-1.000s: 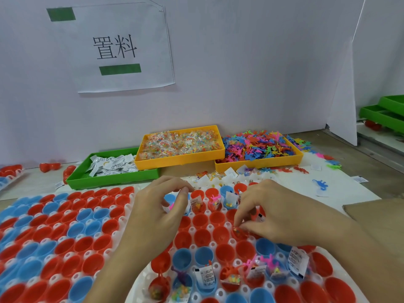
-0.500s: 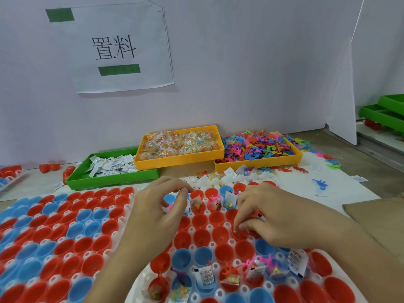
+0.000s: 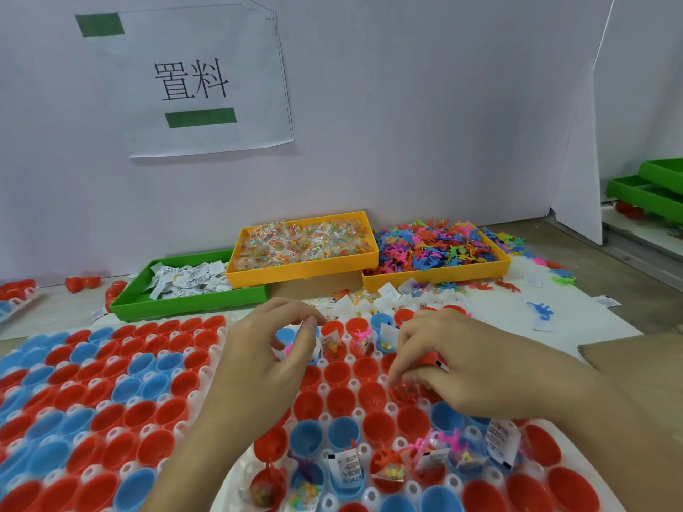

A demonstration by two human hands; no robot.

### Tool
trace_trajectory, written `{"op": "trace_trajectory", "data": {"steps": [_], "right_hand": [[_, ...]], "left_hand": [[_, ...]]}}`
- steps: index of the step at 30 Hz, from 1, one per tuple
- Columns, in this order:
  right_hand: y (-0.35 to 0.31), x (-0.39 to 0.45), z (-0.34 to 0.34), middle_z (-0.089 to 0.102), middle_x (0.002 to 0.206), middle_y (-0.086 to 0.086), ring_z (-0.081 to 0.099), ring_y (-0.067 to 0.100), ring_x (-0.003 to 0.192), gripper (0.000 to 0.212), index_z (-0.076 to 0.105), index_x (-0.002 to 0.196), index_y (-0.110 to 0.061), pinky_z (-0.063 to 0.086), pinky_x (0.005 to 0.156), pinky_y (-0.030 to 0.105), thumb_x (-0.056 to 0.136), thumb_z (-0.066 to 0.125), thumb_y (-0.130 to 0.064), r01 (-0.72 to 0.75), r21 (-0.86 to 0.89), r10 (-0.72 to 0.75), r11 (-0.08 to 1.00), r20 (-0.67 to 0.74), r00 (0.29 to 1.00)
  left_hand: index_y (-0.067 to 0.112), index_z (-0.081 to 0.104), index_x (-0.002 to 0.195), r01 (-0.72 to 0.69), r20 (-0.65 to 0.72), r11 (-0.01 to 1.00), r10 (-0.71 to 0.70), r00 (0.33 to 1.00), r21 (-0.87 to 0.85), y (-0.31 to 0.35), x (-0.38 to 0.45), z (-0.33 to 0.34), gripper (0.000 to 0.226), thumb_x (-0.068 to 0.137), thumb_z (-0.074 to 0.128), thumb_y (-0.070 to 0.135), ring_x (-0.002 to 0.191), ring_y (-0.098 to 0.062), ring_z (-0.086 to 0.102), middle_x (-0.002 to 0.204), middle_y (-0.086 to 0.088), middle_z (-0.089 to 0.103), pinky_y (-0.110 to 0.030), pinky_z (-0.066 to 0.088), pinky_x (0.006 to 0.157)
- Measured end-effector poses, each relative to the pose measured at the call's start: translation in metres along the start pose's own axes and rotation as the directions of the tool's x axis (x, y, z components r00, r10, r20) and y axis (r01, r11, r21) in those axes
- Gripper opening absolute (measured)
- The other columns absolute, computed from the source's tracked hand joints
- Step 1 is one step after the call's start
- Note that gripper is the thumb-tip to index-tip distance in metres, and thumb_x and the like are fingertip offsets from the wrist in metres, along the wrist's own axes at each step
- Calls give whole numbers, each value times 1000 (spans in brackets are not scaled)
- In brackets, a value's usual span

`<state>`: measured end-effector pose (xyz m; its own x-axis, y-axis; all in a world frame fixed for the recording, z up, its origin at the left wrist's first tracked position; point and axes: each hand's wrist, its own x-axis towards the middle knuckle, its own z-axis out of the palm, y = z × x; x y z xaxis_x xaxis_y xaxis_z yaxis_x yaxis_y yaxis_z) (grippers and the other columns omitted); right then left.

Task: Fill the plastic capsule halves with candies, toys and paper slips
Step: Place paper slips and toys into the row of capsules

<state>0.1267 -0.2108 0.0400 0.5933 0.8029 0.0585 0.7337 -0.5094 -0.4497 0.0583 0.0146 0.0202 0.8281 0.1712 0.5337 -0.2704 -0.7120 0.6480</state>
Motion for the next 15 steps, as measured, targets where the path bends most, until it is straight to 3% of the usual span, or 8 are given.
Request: {"op": "trace_trajectory", "data": {"steps": [7, 15], "right_hand": [[1, 1, -1, 68, 89, -20, 59, -6, 93, 13, 77, 88, -33, 45, 87, 14, 90, 71, -22, -22, 54, 24, 998, -44, 999], [-1, 3, -1, 66, 82, -25, 61, -6, 92, 18, 80, 90, -30, 47, 83, 12, 93, 68, -18, -19, 61, 19, 998, -3, 1000]], "left_hand": [[26, 74, 85, 0, 0, 1000, 0, 1000, 5, 0, 0, 0, 23, 92, 59, 11, 92, -2, 62, 92, 19, 69, -12, 44, 67], [28, 74, 83, -8, -3, 1000, 8, 1000, 1, 0, 0, 0, 24, 92, 60, 10, 91, -2, 62, 90, 19, 69, -11, 43, 66]]}}
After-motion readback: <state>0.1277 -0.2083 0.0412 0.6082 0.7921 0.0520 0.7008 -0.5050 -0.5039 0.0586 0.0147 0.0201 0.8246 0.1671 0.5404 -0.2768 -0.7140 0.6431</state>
